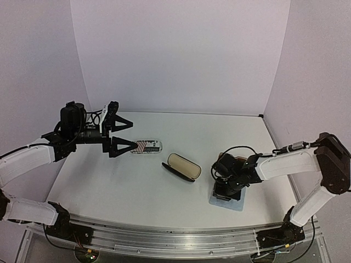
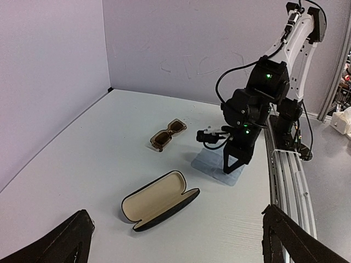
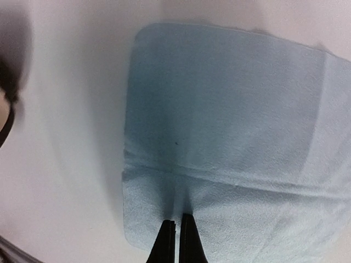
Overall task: Organize the sunglasses
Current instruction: Move the glasses cleaning cloth to the center of the board.
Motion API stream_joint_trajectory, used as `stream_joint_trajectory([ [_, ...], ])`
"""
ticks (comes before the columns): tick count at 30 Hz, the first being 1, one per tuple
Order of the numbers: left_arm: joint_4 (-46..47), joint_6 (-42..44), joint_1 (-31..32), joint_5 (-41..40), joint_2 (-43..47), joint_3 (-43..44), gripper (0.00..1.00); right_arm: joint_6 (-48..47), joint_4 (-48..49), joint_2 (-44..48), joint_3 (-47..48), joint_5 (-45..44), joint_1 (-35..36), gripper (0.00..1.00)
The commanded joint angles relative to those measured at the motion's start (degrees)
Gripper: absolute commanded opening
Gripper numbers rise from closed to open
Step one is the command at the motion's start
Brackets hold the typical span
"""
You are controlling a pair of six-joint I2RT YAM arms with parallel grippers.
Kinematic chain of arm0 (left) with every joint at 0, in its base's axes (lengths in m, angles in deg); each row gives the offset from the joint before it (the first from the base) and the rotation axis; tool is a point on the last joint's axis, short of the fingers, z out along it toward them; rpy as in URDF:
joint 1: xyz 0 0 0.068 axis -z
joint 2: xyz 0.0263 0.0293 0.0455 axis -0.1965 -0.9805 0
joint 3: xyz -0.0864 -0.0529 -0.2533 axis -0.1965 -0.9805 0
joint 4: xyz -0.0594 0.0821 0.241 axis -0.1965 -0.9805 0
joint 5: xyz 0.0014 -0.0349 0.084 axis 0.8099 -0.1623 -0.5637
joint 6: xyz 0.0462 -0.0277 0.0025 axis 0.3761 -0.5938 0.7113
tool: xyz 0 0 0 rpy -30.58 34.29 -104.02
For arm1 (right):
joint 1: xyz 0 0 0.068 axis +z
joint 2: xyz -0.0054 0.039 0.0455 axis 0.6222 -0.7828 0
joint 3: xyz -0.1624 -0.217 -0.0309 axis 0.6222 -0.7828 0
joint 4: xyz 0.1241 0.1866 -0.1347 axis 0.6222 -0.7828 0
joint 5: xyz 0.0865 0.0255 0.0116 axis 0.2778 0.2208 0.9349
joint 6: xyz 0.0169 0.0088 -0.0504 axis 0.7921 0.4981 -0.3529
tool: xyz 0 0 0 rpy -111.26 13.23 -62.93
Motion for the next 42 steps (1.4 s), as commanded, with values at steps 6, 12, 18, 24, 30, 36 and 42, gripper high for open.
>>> stream_joint_trajectory([
  [6, 2.3, 2.2, 1.0, 2.0, -0.3, -0.2, 1.00, -1.3, -1.1, -23.3, 19.2, 14.2, 15.5, 0.00],
  [12, -1.9, 8.0, 1.8, 4.7, -0.4, -0.6, 1.00, -8.6, -1.2, -26.6, 30.3, 12.7, 15.9, 0.00],
  [18, -17.3, 21.3, 2.0, 9.1, -2.5, 2.1, 0.99, -20.1, -0.7, -19.3, 34.9, 8.8, 15.9, 0.17],
  [24, -41.9, 53.2, 6.3, 8.4, -10.2, 4.7, 0.82, -40.0, -0.6, -2.9, 20.1, 4.6, 16.2, 0.79],
  [30, -40.4, 66.2, 16.1, -5.7, -19.5, 2.5, 0.45, -65.1, 0.8, 4.5, 7.4, 5.7, 23.2, 0.87],
  [36, -33.4, 68.8, 25.3, -12.1, -29.7, 5.8, 0.60, -70.8, 1.4, 0.4, 5.4, 2.2, 26.3, 0.82],
  [42, -28.7, 66.6, 28.7, -14.4, -35.5, 7.3, 0.56, -70.4, 6.4, 2.0, 3.1, 2.9, 26.4, 0.62],
])
